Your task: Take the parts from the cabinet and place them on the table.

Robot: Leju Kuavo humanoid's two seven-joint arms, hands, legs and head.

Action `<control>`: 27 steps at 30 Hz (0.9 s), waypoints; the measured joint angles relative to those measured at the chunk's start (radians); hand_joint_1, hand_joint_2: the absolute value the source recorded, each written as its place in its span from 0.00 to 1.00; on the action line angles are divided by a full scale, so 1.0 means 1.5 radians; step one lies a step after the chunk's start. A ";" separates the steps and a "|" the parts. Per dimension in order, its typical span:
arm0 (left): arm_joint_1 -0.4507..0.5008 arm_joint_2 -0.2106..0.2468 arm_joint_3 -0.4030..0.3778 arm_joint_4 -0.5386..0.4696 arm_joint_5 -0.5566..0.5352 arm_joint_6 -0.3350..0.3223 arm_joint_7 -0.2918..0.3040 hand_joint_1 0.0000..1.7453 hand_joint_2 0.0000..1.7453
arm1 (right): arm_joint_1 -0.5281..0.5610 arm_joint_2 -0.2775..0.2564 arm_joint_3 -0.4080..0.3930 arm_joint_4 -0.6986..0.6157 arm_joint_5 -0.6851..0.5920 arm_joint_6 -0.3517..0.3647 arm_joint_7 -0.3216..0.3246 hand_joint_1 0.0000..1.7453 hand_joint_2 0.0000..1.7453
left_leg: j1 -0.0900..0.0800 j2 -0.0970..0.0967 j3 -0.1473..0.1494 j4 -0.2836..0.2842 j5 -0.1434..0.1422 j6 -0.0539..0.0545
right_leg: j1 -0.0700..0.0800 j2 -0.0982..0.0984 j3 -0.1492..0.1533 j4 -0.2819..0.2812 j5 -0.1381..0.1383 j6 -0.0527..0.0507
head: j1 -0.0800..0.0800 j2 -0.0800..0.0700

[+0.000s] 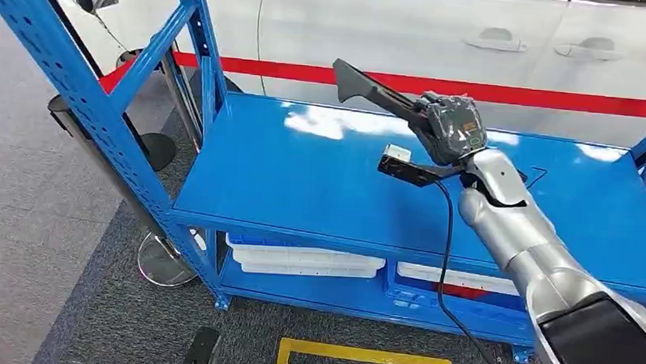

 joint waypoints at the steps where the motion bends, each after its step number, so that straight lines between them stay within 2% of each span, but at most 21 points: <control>1: 0.000 0.000 0.000 0.000 0.001 -0.002 -0.005 0.00 0.00 | 0.002 0.000 -0.002 0.000 0.000 0.000 -0.001 1.00 1.00 | 0.000 0.000 0.000 0.000 0.000 0.000 | 0.000 0.000 0.000 0.000 0.000 0.000 | 0.000 0.000; 10: 0.000 0.005 -0.001 0.000 0.002 -0.018 -0.023 0.00 0.00 | 0.012 0.004 -0.018 0.000 -0.003 -0.001 -0.018 1.00 1.00 | 0.000 0.000 0.000 0.000 0.000 0.000 | 0.000 0.000 0.000 0.000 0.000 0.000 | 0.000 0.000; 11: 0.000 0.005 -0.001 0.000 0.002 -0.018 -0.023 0.00 1.00 | 0.013 0.004 -0.019 0.001 -0.003 -0.002 -0.019 1.00 1.00 | 0.000 0.000 0.000 0.000 0.000 0.000 | 0.000 0.000 0.000 0.000 0.000 0.000 | 0.000 0.000; 20: 0.000 0.008 -0.001 0.000 0.003 -0.018 -0.004 0.00 1.00 | 0.018 0.014 -0.028 0.000 0.008 -0.004 -0.013 1.00 1.00 | 0.000 0.000 0.000 0.000 0.000 0.000 | 0.000 0.000 0.000 0.000 0.000 0.000 | 0.000 0.000; 27: 0.000 0.009 -0.001 0.000 0.018 -0.029 -0.014 0.00 1.00 | 0.019 0.016 -0.035 -0.006 0.020 -0.001 -0.007 1.00 1.00 | 0.000 0.000 0.000 0.000 0.000 0.000 | 0.000 0.000 0.000 0.000 0.000 0.000 | 0.000 0.000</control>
